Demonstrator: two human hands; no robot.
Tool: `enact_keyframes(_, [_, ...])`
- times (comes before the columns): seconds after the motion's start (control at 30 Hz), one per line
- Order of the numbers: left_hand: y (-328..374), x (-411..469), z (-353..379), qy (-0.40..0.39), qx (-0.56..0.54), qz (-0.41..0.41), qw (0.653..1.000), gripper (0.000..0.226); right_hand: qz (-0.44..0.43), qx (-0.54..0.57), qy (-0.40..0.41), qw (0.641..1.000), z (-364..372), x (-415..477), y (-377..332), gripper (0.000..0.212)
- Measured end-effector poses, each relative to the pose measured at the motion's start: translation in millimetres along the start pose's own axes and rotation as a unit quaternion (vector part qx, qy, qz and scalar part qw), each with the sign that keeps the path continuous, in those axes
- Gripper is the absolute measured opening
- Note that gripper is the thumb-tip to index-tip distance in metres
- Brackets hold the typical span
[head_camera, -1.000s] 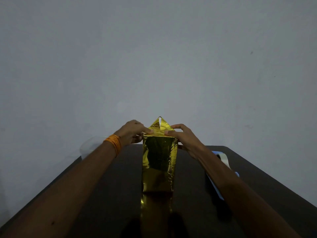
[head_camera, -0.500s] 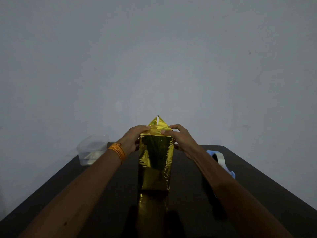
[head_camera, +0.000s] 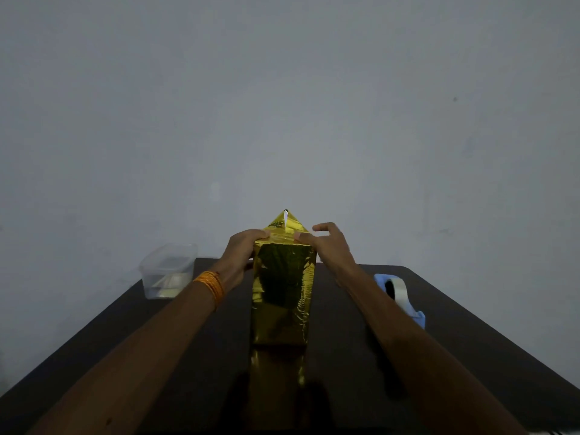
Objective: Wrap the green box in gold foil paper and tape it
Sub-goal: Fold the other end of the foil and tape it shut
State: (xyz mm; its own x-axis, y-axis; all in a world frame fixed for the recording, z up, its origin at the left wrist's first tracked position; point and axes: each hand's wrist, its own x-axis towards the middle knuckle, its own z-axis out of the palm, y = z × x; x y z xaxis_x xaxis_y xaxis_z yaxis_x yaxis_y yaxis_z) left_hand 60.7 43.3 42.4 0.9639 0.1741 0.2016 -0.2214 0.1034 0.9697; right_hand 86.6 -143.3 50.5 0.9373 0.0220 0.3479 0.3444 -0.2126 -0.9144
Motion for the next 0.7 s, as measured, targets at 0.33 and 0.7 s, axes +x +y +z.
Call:
enact_keyframes(0.33, [-7.7,-1.7,4.7,0.082,0.082,0.045,0.992,0.039,-0.232,-0.202,0.045,0.951,31.3,-47.0,-22.8,0.025])
enact_keyframes(0.7, [17.5,-35.0,2.9,0.0,0.109,0.083,0.991,0.052,-0.162,-0.277,0.035,0.946,28.9,-43.3,-14.4,0.08])
